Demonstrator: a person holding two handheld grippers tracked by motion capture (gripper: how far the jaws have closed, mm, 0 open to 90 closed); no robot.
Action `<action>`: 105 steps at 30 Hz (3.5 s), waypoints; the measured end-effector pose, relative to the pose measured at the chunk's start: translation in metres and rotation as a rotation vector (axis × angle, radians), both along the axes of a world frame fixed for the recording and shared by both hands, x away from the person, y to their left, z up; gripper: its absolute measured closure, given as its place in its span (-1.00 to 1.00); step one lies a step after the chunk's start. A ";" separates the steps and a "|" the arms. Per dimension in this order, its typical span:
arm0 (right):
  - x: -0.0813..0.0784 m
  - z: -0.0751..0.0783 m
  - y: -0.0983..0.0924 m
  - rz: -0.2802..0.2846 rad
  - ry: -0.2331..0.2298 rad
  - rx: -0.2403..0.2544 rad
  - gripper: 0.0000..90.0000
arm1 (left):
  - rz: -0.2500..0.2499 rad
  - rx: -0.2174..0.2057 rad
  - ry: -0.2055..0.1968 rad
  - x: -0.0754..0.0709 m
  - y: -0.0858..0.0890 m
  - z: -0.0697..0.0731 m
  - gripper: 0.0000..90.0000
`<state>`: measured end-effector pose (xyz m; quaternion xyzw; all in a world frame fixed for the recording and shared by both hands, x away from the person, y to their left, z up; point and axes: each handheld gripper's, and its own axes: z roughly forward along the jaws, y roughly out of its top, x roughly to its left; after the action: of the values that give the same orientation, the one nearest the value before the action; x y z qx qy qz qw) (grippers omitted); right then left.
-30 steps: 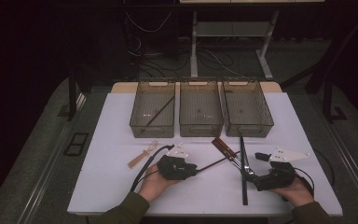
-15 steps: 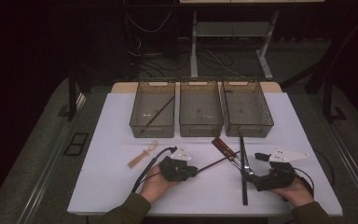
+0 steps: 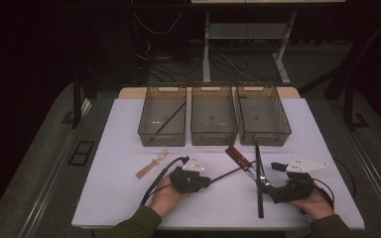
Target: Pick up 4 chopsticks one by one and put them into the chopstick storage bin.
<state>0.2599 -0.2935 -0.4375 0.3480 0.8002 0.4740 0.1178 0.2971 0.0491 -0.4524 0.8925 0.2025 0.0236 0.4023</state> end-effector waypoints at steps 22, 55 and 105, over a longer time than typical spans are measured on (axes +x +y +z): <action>0.000 0.000 -0.001 0.002 0.001 0.002 -0.91 | -0.015 -0.055 0.007 0.001 0.011 0.012 0.85; 0.000 0.002 -0.002 -0.004 -0.004 0.011 -0.91 | -0.041 -0.078 -0.007 0.006 0.042 0.037 0.85; 0.000 0.002 0.000 -0.003 -0.007 0.006 -0.91 | 0.212 -0.161 -0.074 0.036 0.113 0.059 0.85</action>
<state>0.2602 -0.2939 -0.4359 0.3480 0.7979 0.4772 0.1203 0.3332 0.1619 -0.3936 0.8295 0.2820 0.0827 0.4750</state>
